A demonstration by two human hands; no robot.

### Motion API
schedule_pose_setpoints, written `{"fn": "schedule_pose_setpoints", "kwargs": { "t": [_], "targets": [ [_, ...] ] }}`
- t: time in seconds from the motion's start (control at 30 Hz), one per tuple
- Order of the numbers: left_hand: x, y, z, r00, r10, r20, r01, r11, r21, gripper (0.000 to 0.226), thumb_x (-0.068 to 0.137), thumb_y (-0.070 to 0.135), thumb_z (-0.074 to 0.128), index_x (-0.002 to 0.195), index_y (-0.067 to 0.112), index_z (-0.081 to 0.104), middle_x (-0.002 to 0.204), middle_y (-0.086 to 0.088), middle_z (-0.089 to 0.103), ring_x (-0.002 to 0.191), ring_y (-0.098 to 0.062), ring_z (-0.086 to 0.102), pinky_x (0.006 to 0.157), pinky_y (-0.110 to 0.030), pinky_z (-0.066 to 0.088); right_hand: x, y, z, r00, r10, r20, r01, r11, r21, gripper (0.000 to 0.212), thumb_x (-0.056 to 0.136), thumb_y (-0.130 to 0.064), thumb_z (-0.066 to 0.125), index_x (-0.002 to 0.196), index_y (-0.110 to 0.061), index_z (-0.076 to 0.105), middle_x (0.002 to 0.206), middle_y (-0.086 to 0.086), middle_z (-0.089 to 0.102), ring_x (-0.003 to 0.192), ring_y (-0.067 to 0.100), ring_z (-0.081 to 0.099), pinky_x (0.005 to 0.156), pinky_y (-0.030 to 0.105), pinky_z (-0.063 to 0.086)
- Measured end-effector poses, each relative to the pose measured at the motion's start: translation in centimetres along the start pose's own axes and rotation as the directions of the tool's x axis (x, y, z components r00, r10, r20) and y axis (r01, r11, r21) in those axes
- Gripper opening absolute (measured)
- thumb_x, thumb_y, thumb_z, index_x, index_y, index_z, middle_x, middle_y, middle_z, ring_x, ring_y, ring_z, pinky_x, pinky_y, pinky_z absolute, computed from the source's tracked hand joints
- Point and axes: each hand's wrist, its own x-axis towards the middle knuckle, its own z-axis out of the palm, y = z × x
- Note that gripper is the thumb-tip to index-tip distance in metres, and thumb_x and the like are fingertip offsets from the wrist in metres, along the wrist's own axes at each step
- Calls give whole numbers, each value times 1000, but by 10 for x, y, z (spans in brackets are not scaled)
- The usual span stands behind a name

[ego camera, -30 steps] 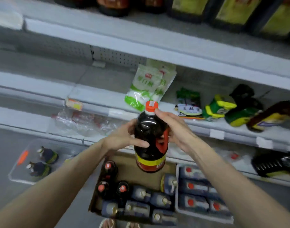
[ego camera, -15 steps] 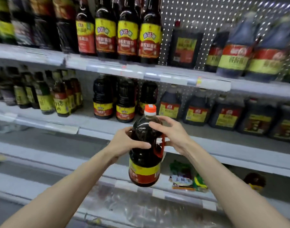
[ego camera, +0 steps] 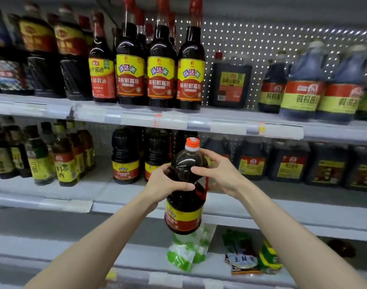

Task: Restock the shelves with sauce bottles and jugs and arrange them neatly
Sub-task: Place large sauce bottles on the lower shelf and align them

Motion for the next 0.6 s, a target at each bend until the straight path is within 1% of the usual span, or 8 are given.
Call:
{"fn": "schedule_pose_setpoints", "kwargs": {
  "t": [0.07, 0.17, 0.2, 0.27, 0.4, 0.43, 0.53, 0.6],
  "targets": [
    [21, -5, -8, 1000, -7, 29, 7, 1000, 6, 60, 51, 11, 94, 103, 21, 66, 95, 9, 72, 89, -2, 68, 75, -20, 54, 19, 6, 5, 999, -21, -49, 21, 1000, 0, 61, 77, -6, 77, 131, -26, 55, 113, -6, 68, 99, 8, 67, 75, 21, 54],
    [50, -13, -18, 997, -11, 71, 10, 1000, 3, 55, 53, 8, 93, 98, 24, 66, 92, 10, 72, 87, -2, 68, 72, -17, 54, 45, 18, 12, 994, -23, -103, 24, 1000, 5, 63, 76, -4, 78, 132, -23, 55, 117, 1, 68, 105, 16, 67, 86, 32, 56],
    [58, -16, -20, 997, -15, 81, 15, 1000, 3, 55, 53, 8, 92, 98, 24, 67, 92, 9, 73, 88, -4, 68, 72, -19, 54, 52, 21, 13, 993, -19, -119, 21, 1000, 12, 63, 76, -3, 77, 132, -23, 56, 117, 2, 68, 105, 18, 67, 86, 33, 56],
    [75, -23, -23, 995, -28, 96, 29, 1000, -7, 57, 52, 9, 93, 102, 22, 67, 93, 8, 73, 90, -6, 69, 72, -21, 54, 67, 26, 14, 989, -12, -149, 17, 999, 29, 62, 76, -1, 77, 130, -23, 56, 115, 4, 69, 104, 19, 68, 81, 30, 57],
    [104, -35, -24, 994, -53, 92, 55, 998, -15, 66, 50, 15, 95, 109, 15, 66, 97, 5, 73, 91, -6, 68, 69, -18, 53, 90, 31, 14, 982, 0, -189, 0, 1000, -1, 62, 78, -2, 76, 133, -19, 54, 107, -3, 69, 92, 4, 68, 74, 20, 56],
    [110, -37, -23, 994, -57, 90, 59, 998, -18, 68, 49, 16, 95, 110, 14, 65, 98, 4, 72, 92, -7, 68, 70, -17, 52, 96, 33, 13, 981, 6, -194, -7, 1000, -7, 63, 78, -4, 76, 134, -19, 53, 109, -4, 68, 95, 4, 67, 76, 22, 56],
    [124, -44, -19, 994, -50, 100, 52, 998, -19, 69, 50, 17, 94, 113, 12, 65, 101, 2, 72, 95, -9, 67, 74, -19, 52, 110, 39, 9, 976, 33, -214, -38, 999, -20, 65, 78, -9, 78, 136, -23, 53, 123, 0, 66, 110, 16, 64, 89, 37, 55],
    [131, -45, -15, 994, -42, 98, 43, 999, -13, 71, 51, 20, 94, 115, 13, 65, 104, 2, 71, 98, -11, 66, 77, -21, 52, 117, 43, 4, 973, 46, -227, -49, 999, -10, 62, 79, -11, 77, 135, -27, 54, 124, 1, 65, 112, 21, 63, 87, 43, 56]
  ]
}}
